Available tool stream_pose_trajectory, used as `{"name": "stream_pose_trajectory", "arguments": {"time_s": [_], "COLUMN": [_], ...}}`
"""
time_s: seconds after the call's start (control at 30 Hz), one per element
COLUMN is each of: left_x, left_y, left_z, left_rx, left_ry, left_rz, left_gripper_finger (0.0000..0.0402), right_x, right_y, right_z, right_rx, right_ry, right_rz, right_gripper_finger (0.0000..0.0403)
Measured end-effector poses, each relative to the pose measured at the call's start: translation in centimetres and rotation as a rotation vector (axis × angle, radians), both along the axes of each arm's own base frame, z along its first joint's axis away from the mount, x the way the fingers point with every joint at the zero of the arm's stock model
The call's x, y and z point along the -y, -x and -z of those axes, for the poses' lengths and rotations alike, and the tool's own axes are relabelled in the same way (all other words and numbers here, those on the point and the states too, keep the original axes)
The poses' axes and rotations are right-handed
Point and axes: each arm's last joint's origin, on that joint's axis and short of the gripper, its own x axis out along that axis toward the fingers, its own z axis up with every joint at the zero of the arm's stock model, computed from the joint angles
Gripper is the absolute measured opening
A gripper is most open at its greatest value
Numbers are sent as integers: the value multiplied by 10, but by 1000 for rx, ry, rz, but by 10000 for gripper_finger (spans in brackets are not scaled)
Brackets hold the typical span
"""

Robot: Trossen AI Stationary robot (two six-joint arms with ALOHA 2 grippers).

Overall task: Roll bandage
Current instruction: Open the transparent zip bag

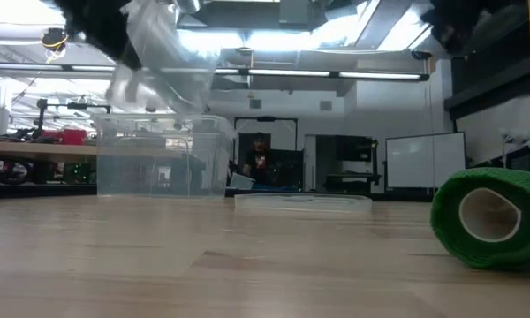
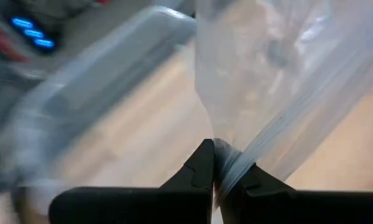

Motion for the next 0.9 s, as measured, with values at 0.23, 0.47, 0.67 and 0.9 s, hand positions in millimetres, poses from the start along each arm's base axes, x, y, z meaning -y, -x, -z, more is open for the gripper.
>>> {"name": "stream_pose_trajectory", "arguments": {"time_s": [0.23, 0.47, 0.67, 0.9], "left_x": [21, 35, 40, 28], "left_y": [-19, -48, -86, -138], "left_z": [55, 87, 102, 115], "left_rx": [274, 524, 578, 602], "left_ry": [147, 215, 158, 135], "left_rz": [188, 293, 314, 208], "left_gripper_finger": [0, 0, 0, 0], "right_x": [-1, -3, -3, -3], "right_y": [-4, -17, -32, -51], "right_z": [58, 86, 87, 98], "right_rx": [178, 381, 468, 457], "right_ry": [-82, -103, -111, -217], "right_rz": [-12, -19, 39, 107], "right_gripper_finger": [113, 113, 113, 113]}}
